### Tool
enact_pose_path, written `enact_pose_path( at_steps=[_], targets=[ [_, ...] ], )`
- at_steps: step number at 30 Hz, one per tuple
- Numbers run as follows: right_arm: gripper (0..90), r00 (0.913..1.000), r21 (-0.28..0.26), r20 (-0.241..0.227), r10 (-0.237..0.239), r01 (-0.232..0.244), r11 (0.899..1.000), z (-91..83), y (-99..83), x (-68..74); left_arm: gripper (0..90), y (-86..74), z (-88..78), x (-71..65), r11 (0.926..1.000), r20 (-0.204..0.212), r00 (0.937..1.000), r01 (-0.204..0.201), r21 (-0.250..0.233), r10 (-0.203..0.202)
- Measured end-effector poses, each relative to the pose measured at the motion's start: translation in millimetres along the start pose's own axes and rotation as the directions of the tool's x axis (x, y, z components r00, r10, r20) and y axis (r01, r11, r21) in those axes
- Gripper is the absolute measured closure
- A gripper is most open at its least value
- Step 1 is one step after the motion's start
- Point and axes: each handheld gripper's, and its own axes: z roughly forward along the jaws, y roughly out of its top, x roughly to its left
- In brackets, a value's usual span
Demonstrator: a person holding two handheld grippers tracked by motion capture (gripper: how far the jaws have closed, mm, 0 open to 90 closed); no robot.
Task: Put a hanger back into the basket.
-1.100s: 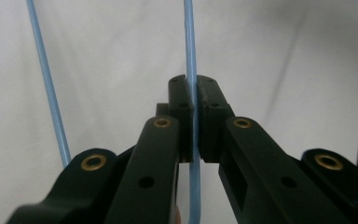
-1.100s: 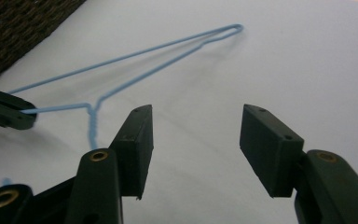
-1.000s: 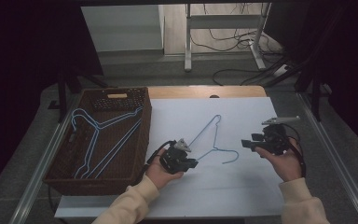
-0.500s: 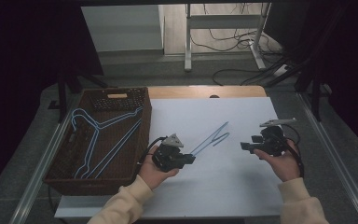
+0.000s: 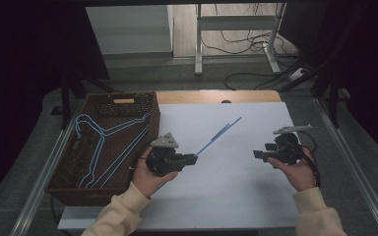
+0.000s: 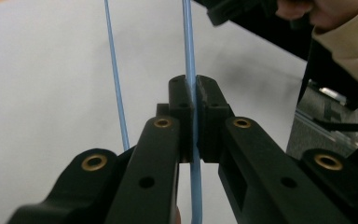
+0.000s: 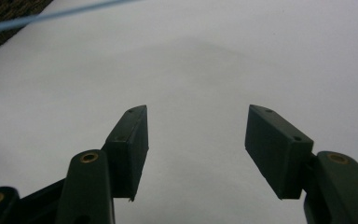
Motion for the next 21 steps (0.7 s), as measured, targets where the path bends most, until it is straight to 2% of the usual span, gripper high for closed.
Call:
enact_pose_path(
  at_steps=[2,6,12,15,21],
  targets=[
    [39.6,1.0000,0.002,0.000,0.000,0.000,1.000,0.3,-0.1,0.0,86.4,0.3,-7.4,1.2,0.9999,-0.001,1.0000,-0.007,-0.013,0.007],
    [39.5,1.0000,0.007,-0.001,-0.003,0.003,1.000,1.4,-0.4,0.9,86.4,0.0,-24.9,6.6,0.9987,0.009,0.9999,0.011,-0.049,-0.011],
    [39.5,1.0000,0.009,0.000,-0.005,0.005,1.000,2.4,-0.4,1.3,86.4,-2.1,-42.4,13.8,0.9959,0.039,0.9988,0.032,-0.085,-0.028],
    [39.5,1.0000,0.009,0.001,-0.003,0.003,1.000,2.3,-0.4,1.2,86.5,-2.6,-47.8,16.5,0.9949,0.037,0.9987,0.039,-0.093,-0.035],
    [39.5,1.0000,0.015,0.002,-0.005,0.005,1.000,2.8,-0.6,1.4,86.4,-2.1,-69.8,23.7,0.9885,0.033,0.9981,0.057,-0.140,-0.052]
  ],
)
